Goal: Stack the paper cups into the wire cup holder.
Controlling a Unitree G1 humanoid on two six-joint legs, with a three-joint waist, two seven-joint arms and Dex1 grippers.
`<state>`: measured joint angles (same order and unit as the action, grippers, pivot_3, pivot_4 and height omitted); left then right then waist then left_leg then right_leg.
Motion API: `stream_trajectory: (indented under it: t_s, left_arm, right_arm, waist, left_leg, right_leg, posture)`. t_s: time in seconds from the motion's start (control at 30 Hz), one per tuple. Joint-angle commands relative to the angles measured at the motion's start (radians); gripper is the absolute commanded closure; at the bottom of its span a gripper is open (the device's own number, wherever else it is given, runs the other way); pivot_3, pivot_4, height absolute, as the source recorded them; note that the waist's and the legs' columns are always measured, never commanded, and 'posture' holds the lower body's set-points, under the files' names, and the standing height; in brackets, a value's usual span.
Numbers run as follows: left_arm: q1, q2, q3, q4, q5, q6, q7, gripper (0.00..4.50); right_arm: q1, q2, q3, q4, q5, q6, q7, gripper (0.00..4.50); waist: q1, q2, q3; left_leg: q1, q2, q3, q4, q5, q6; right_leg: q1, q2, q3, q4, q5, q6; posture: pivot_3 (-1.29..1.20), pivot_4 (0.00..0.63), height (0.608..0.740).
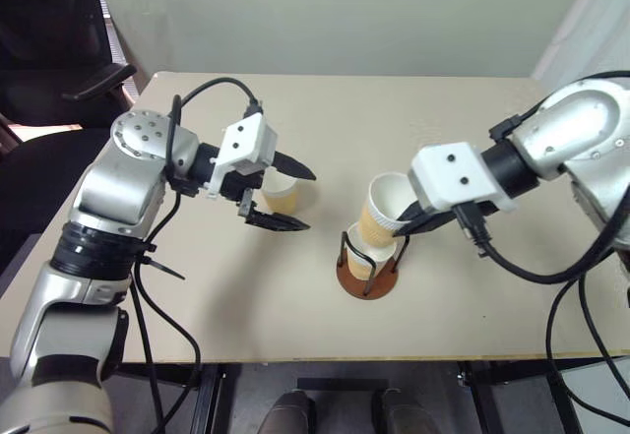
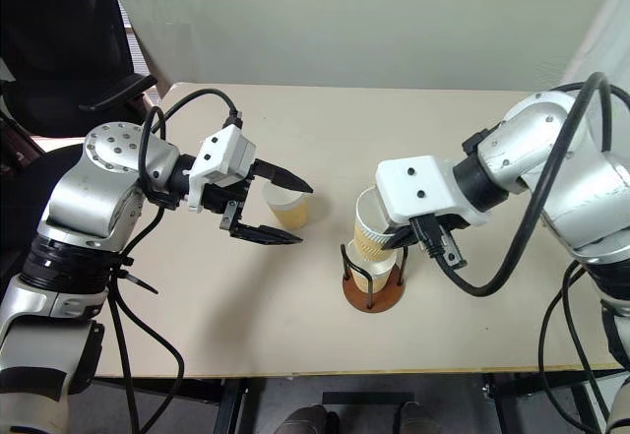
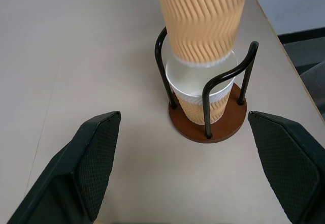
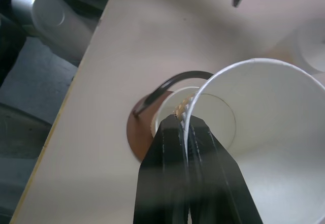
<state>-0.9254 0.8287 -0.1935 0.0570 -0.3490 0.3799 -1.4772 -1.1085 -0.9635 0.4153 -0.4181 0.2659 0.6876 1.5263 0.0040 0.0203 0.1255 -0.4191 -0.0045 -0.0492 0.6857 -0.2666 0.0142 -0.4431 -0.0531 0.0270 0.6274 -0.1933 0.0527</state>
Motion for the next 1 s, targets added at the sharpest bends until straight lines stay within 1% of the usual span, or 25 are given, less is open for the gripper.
stream_trajectory:
  t_s: [0.03,0.17,0.3,0.33,0.4,0.57,0.67,0.7,0.77,0.87,0.93,1.0]
  left_arm:
    - [-0.025,0.007,0.035,-0.026,-0.004,0.002,0.005,0.18]
    - [-0.027,0.003,0.036,-0.03,-0.005,0.004,0.012,0.18]
    - [-0.026,0.002,0.038,-0.034,-0.007,0.01,0.017,0.18]
    - [-0.025,0.001,0.038,-0.033,-0.006,0.009,0.019,0.18]
    - [-0.024,0.001,0.038,-0.032,-0.005,0.009,0.022,0.18]
    - [-0.025,0.004,0.034,-0.014,0.02,-0.004,0.046,0.18]
    - [-0.034,0.002,0.044,-0.002,0.04,-0.022,0.081,0.18]
    - [-0.04,-0.001,0.049,0.003,0.052,-0.033,0.1,0.18]
    - [-0.056,-0.009,0.049,0.019,0.096,-0.065,0.157,0.18]
    - [-0.085,-0.005,0.014,0.045,0.217,-0.121,0.248,0.18]
    - [-0.086,0.01,-0.012,0.03,0.287,-0.153,0.271,0.18]
    - [-0.07,0.04,-0.066,0.018,0.402,-0.213,0.295,0.18]
  right_arm:
    - [-0.003,0.013,0.021,0.002,-0.051,-0.053,-0.007,4.48]
    - [0.005,0.03,0.06,0.031,-0.112,-0.112,0.002,4.48]
    - [0.013,0.034,0.07,0.035,-0.13,-0.132,0.026,4.48]
    - [0.013,0.037,0.069,0.038,-0.137,-0.137,0.022,4.3]
    - [0.012,0.043,0.065,0.043,-0.143,-0.137,0.021,3.88]
    - [-0.01,0.07,0.009,0.078,-0.133,-0.097,-0.024,2.13]
    - [-0.016,0.065,-0.078,0.11,-0.112,-0.035,-0.088,1.04]
    - [-0.019,0.064,-0.114,0.118,-0.098,0.002,-0.111,0.73]
    - [-0.028,0.073,-0.189,0.132,-0.071,0.083,-0.171,0.73]
    - [-0.023,0.07,-0.295,0.133,-0.01,0.199,-0.233,0.73]
    - [-0.008,0.053,-0.354,0.106,0.048,0.278,-0.245,0.73]
    - [0.034,0.014,-0.422,0.062,0.114,0.335,-0.235,0.73]
  waist:
    - [0.0,0.0,0.0]
    - [-0.001,0.0,0.0]
    - [-0.001,0.0,0.0]
    - [-0.001,0.0,0.0]
    - [-0.001,0.0,0.0]
    - [-0.001,0.0,0.0]
    - [-0.001,0.0,0.0]
    - [-0.001,0.0,0.0]
    - [0.0,0.0,0.0]
    - [0.0,0.0,0.0]
    - [-0.001,0.0,0.0]
    - [0.001,0.0,0.0]
  left_leg:
    - [0.0,0.0,0.0,0.0,0.0,0.0]
    - [0.0,0.0,0.0,0.0,0.0,0.0]
    - [0.0,0.0,0.0,0.0,0.0,0.0]
    - [0.0,0.0,0.0,0.0,0.0,0.0]
    - [0.0,0.0,0.001,0.0,0.0,0.0]
    - [0.0,0.0,0.0,0.0,0.0,0.0]
    - [0.0,0.0,0.0,0.0,0.0,0.0]
    - [0.0,0.0,0.0,0.0,0.0,0.0]
    - [0.0,0.0,0.0,0.0,0.0,0.0]
    - [0.0,0.0,0.0,-0.001,0.0,0.0]
    - [0.0,0.0,0.001,-0.002,0.0,0.0]
    - [0.0,0.0,0.001,-0.003,0.0,0.0]
  right_leg:
    - [0.0,0.0,0.0,0.0,0.0,0.0]
    - [0.0,0.0,0.0,0.0,0.0,0.0]
    - [0.0,0.0,0.0,0.0,0.0,0.0]
    - [0.0,0.0,0.0,0.0,0.0,0.0]
    - [0.0,0.0,0.0,0.0,0.0,0.0]
    - [0.0,0.0,0.0,0.0,0.0,0.0]
    - [0.0,0.0,0.0,0.0,0.0,0.0]
    - [0.0,0.0,0.0,0.0,0.0,0.0]
    - [0.0,0.0,0.0,0.0,0.0,0.0]
    - [0.0,0.0,0.0,-0.001,0.0,0.0]
    - [0.0,0.0,0.0,-0.001,0.0,0.0]
    - [-0.001,0.0,0.0,-0.001,0.0,0.0]
  posture:
    - [0.0,0.15,0.74]
    - [0.0,0.15,0.74]
    - [0.0,0.15,0.74]
    - [0.0,0.15,0.74]
    - [0.0,0.15,0.74]
    - [0.0,0.15,0.74]
    - [0.0,0.15,0.74]
    - [0.0,0.15,0.74]
    - [0.0,0.15,0.74]
    - [0.0,0.15,0.74]
    - [0.0,0.15,0.74]
    - [0.0,0.15,0.74]
